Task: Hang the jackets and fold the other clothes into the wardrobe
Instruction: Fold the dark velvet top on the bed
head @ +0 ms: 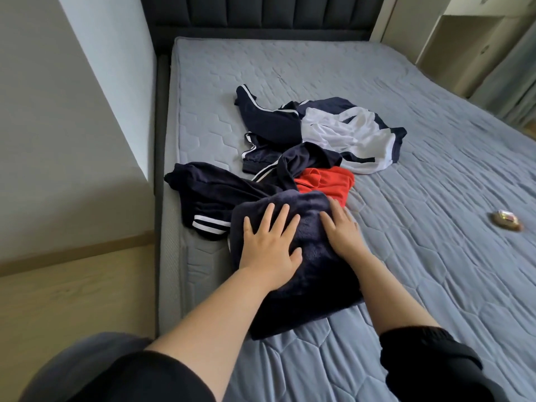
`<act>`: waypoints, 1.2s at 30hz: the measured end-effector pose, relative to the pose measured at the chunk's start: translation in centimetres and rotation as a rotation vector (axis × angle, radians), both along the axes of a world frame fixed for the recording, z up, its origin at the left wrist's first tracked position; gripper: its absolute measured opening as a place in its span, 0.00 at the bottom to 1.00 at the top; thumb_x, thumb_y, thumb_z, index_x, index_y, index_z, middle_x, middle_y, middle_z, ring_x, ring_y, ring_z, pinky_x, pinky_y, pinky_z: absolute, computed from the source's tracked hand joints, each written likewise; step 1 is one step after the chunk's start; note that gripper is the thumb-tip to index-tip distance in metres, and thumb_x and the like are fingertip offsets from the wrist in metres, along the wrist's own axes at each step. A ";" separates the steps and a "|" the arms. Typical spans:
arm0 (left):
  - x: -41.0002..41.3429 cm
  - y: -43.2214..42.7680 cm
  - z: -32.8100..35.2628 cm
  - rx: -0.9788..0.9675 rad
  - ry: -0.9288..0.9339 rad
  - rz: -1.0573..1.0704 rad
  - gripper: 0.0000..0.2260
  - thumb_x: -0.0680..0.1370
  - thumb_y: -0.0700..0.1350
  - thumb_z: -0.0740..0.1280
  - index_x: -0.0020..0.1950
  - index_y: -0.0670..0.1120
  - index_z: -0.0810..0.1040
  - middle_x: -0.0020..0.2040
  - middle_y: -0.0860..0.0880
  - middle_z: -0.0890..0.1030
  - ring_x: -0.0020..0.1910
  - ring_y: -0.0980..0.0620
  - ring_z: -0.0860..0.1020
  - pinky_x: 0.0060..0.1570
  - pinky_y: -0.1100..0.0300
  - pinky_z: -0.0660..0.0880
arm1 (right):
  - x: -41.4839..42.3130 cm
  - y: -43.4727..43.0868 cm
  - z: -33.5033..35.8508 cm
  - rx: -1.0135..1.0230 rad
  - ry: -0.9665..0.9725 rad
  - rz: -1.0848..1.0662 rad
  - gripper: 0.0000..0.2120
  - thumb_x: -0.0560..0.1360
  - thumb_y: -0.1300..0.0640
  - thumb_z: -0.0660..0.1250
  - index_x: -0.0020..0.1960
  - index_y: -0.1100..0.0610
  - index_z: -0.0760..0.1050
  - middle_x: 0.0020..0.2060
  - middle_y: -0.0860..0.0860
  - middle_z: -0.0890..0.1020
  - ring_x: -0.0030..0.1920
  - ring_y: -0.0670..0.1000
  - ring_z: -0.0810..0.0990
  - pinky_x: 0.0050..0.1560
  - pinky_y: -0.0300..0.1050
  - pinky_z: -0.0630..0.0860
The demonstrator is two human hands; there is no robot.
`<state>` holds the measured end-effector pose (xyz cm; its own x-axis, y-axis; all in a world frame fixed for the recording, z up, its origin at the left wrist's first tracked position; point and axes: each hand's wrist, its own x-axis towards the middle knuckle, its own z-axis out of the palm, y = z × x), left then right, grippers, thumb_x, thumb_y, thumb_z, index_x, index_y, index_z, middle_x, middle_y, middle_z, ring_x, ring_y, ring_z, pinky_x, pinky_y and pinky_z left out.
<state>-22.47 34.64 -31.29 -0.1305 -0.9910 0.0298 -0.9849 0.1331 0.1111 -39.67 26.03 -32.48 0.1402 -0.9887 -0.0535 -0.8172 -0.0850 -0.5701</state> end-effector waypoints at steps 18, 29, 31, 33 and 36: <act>-0.3 -1.0 -0.8 0.140 -0.106 -0.024 0.34 0.76 0.69 0.46 0.76 0.58 0.37 0.78 0.47 0.36 0.76 0.43 0.34 0.67 0.30 0.42 | -3.9 -1.7 -1.1 0.721 -0.417 -0.322 0.42 0.68 0.30 0.65 0.70 0.61 0.70 0.65 0.58 0.75 0.66 0.55 0.73 0.71 0.50 0.64; -0.2 -1.0 -0.6 0.190 -0.167 -0.030 0.33 0.77 0.67 0.46 0.77 0.58 0.38 0.78 0.47 0.36 0.75 0.42 0.35 0.67 0.30 0.42 | -4.8 1.4 1.8 0.595 -0.366 -0.208 0.23 0.66 0.41 0.75 0.48 0.59 0.79 0.38 0.51 0.85 0.39 0.49 0.84 0.38 0.41 0.78; 0.5 -1.0 -0.1 0.221 -0.164 -0.033 0.32 0.78 0.67 0.46 0.76 0.58 0.36 0.78 0.47 0.35 0.76 0.43 0.35 0.68 0.31 0.44 | -3.9 1.8 2.8 0.557 -0.421 -0.306 0.19 0.66 0.50 0.77 0.49 0.63 0.80 0.38 0.55 0.84 0.39 0.52 0.83 0.42 0.44 0.79; 1.8 -1.0 0.7 0.238 -0.135 -0.033 0.32 0.78 0.67 0.46 0.76 0.59 0.35 0.78 0.48 0.35 0.76 0.44 0.36 0.69 0.33 0.46 | -2.5 2.4 4.3 0.632 -0.590 -0.392 0.18 0.66 0.57 0.76 0.51 0.65 0.79 0.39 0.58 0.84 0.39 0.56 0.83 0.42 0.47 0.80; 4.7 -1.0 2.5 0.215 -0.063 -0.002 0.31 0.78 0.67 0.46 0.75 0.60 0.34 0.78 0.50 0.37 0.77 0.46 0.40 0.72 0.39 0.49 | 0.2 2.9 7.5 0.701 -0.792 -0.390 0.14 0.67 0.62 0.73 0.51 0.65 0.78 0.37 0.60 0.84 0.35 0.57 0.83 0.39 0.48 0.80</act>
